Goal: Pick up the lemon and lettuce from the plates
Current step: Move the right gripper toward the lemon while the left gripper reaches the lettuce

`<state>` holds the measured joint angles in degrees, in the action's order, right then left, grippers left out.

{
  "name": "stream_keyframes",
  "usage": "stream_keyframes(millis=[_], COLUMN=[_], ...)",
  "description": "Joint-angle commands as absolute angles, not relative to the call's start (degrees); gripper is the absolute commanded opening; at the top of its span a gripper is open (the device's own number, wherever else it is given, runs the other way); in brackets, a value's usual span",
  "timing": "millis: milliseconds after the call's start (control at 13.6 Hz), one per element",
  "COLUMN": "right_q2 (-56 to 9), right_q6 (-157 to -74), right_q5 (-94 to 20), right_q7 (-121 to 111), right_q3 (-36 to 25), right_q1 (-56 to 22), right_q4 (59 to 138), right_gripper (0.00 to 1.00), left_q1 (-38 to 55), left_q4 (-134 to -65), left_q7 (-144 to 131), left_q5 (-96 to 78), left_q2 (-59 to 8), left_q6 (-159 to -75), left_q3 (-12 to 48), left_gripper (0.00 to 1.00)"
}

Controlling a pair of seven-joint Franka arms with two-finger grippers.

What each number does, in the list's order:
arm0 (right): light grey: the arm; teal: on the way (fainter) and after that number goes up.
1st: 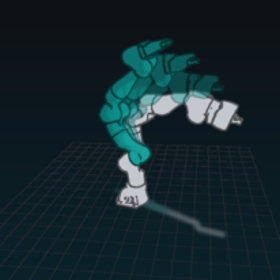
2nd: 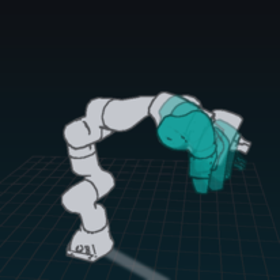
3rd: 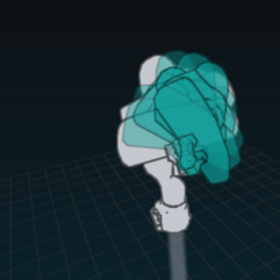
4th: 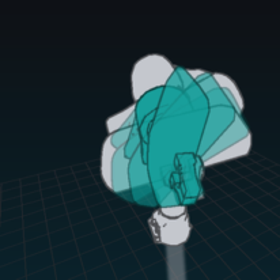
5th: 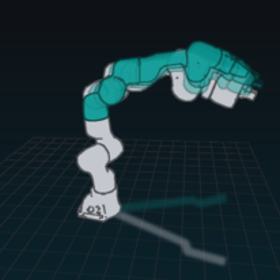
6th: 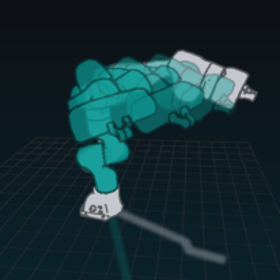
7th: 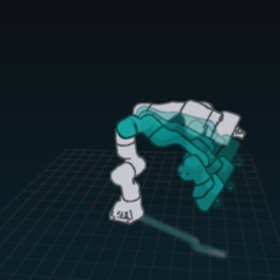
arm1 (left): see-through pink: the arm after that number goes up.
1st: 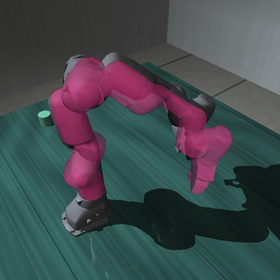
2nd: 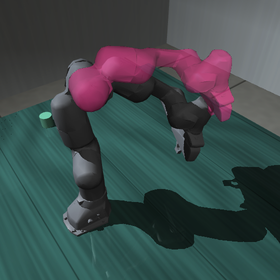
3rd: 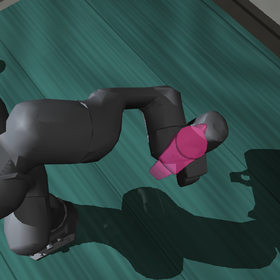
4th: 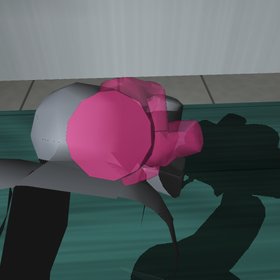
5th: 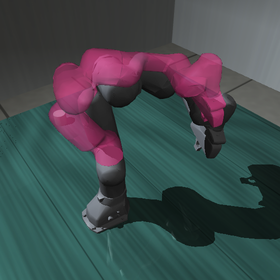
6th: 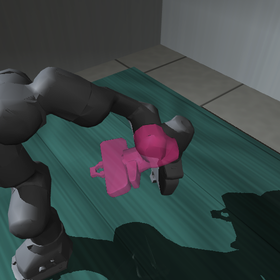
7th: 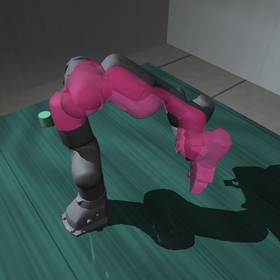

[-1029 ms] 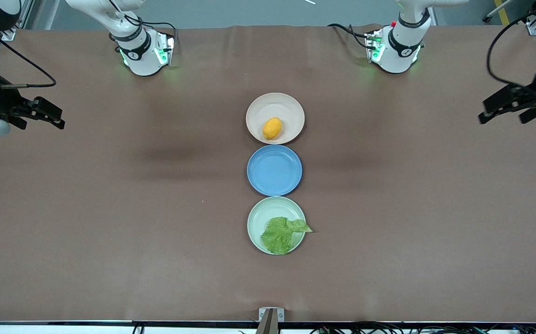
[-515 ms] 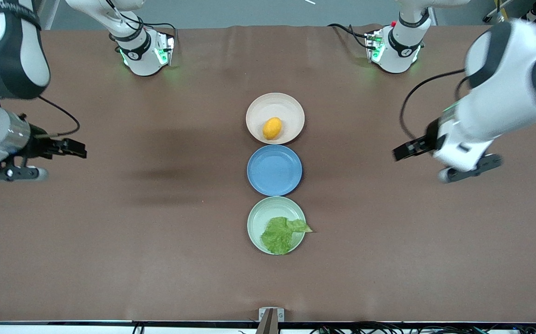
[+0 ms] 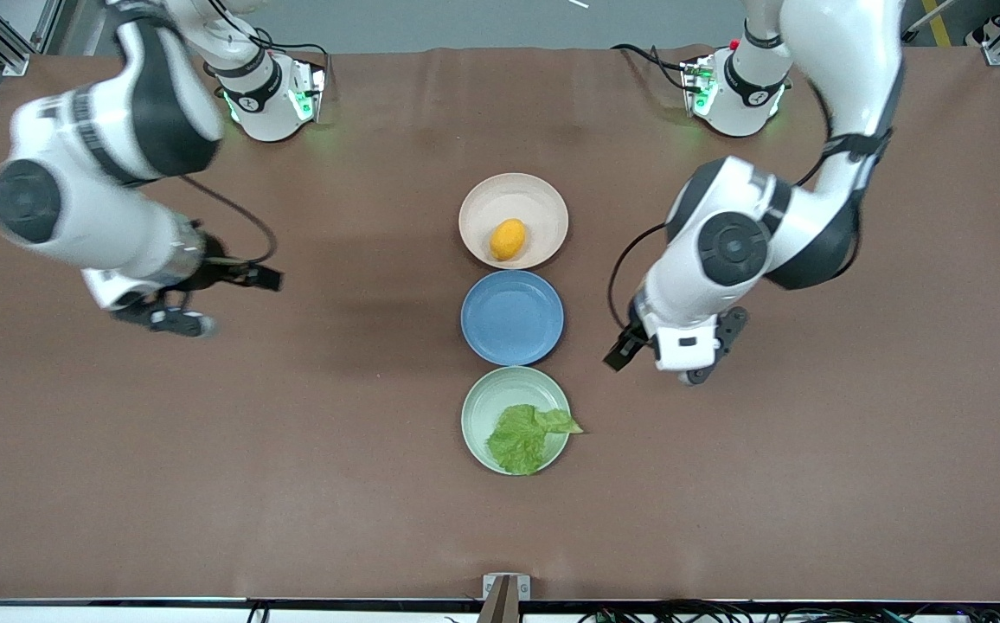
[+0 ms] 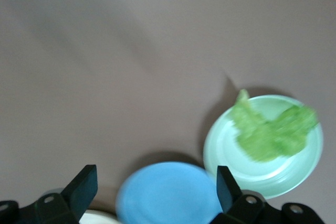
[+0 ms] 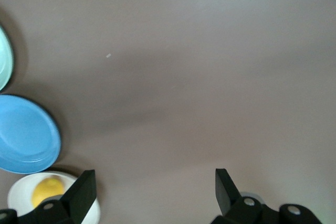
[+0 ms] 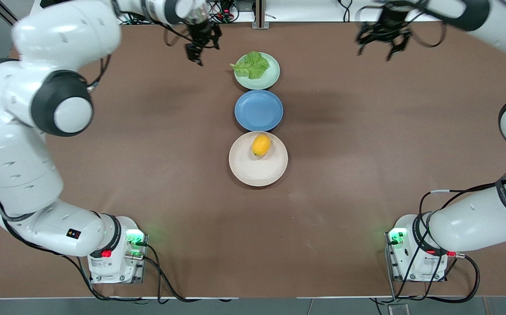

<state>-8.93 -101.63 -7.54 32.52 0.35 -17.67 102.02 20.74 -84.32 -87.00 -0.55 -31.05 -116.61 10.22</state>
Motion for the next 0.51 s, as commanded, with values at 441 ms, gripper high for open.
stream_keyframes(millis=[441], right_q2=[-15.2], right_q6=[-126.5], right_q5=[-7.6], right_q7=[67.3], right_q3=[-0.3], right_q1=[-43.2], right_q4=[112.3], right_gripper=[1.0], left_q1=[29.8], left_q4=[-71.9], left_q7=[-120.4], left_q5=[1.5], left_q2=[-47.6], left_q6=[-136.2], left_q3=[0.2], left_gripper=[1.0])
